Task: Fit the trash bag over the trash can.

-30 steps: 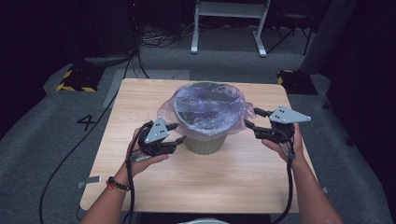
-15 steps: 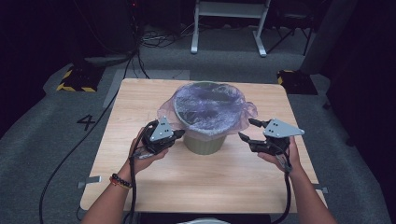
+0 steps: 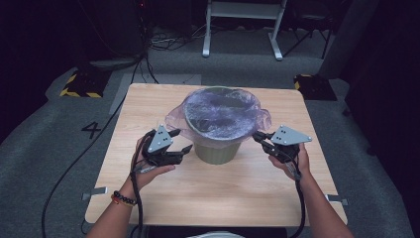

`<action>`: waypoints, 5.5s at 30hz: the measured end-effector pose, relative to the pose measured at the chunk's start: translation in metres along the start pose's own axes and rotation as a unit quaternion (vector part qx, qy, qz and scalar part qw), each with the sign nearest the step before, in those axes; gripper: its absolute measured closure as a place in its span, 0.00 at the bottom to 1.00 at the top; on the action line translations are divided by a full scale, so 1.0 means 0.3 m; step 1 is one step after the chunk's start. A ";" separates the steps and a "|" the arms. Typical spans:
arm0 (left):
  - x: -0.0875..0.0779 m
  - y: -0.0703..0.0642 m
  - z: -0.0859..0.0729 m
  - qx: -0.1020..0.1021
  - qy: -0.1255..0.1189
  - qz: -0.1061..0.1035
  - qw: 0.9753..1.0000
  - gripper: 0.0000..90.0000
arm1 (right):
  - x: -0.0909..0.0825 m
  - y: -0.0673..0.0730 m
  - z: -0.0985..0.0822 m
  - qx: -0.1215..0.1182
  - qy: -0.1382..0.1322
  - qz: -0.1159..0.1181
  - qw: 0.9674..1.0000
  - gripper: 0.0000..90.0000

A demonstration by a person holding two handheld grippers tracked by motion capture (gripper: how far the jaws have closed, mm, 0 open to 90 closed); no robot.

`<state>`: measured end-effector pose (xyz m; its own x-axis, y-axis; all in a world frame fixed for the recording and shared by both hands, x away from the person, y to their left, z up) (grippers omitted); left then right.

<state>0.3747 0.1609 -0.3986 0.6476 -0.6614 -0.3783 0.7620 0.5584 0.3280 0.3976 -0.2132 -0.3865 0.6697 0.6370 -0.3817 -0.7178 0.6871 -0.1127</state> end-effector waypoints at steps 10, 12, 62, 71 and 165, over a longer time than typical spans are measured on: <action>0.052 0.022 0.028 0.037 0.029 -0.030 0.998 0.66 | -0.002 0.023 -0.011 -0.020 0.003 0.026 0.999 0.95; 0.076 0.015 0.022 0.055 0.048 -0.020 0.997 0.88 | 0.003 0.022 -0.022 -0.020 0.008 0.030 0.999 0.96; -0.086 0.115 -0.132 -0.039 0.033 0.011 0.999 0.22 | -0.187 -0.034 -0.085 0.044 -0.044 0.015 0.998 0.46; -0.016 0.160 -0.036 -0.012 0.042 0.016 0.999 0.22 | -0.140 -0.085 0.042 0.035 -0.033 -0.030 0.998 0.38; 0.168 0.189 -0.186 -0.072 0.103 -0.025 0.992 0.34 | 0.135 -0.334 -0.147 0.117 0.073 -0.067 0.988 0.45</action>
<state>0.4509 0.1871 -0.4474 0.5852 -0.5818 -0.5648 0.7761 0.6036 0.1824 0.4883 -0.2715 -0.4312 0.7093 0.4886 -0.5081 -0.5489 0.8351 0.0368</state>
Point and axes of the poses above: each handheld gripper's, and its own axes: x roughly forward along the jaws, z roughly out of its top, y roughly to its left, the point moved 1 cm from there along x, roughly forward along the jaws, and after that the axes turned 12 degrees about x, right-handed, at the moved point
